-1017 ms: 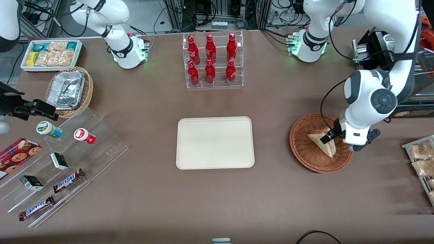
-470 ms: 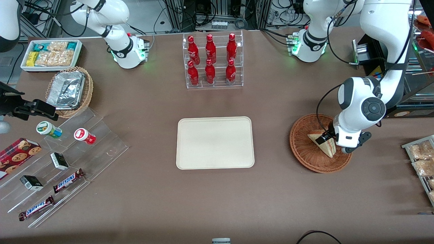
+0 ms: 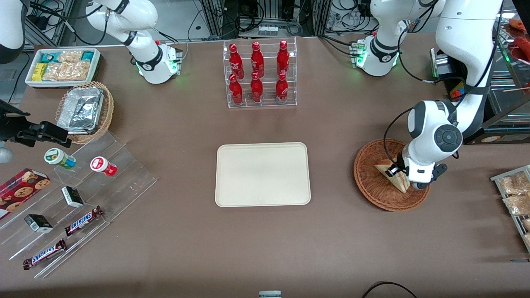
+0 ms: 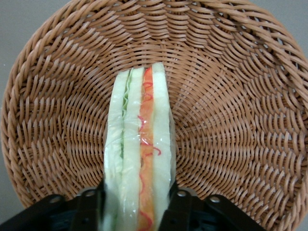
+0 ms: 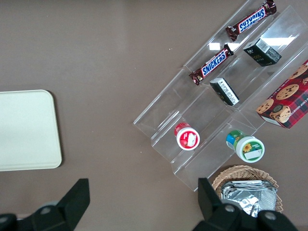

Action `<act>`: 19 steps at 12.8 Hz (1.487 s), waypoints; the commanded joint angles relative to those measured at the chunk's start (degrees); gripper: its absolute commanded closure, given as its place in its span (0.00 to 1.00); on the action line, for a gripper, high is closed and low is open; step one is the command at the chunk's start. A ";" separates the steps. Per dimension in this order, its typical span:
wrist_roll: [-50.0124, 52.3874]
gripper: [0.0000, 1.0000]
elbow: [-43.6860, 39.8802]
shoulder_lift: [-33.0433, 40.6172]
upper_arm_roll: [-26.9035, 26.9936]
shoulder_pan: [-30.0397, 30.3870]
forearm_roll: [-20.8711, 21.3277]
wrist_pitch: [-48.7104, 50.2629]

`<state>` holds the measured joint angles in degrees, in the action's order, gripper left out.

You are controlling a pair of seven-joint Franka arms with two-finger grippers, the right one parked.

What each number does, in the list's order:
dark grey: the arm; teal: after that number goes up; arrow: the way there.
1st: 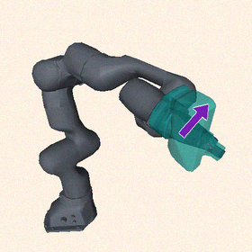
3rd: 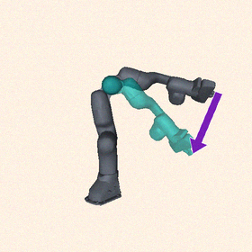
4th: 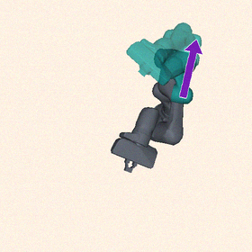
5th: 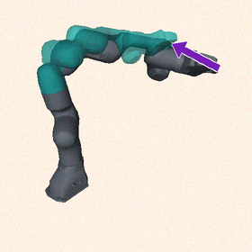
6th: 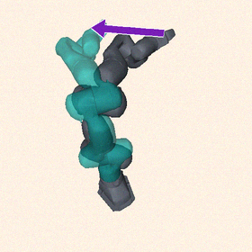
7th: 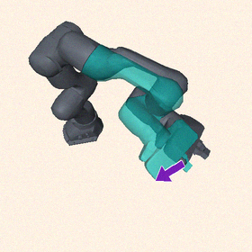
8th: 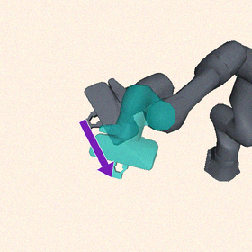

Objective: Place sandwich from basket to tray
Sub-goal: 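Lift the sandwich and carry it with the left gripper over the tray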

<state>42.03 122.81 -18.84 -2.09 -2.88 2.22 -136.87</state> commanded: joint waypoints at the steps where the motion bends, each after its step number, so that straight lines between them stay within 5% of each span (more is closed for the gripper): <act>1: 0.16 1.00 0.50 0.30 0.07 -0.37 0.41 -0.33; 10: -1.95 1.00 -9.59 4.34 -0.19 -6.25 4.99 17.76; 19: -0.72 1.00 -21.72 -1.80 -0.37 -24.96 4.28 21.03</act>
<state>41.08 106.27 -16.85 -3.21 -24.07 6.33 -117.03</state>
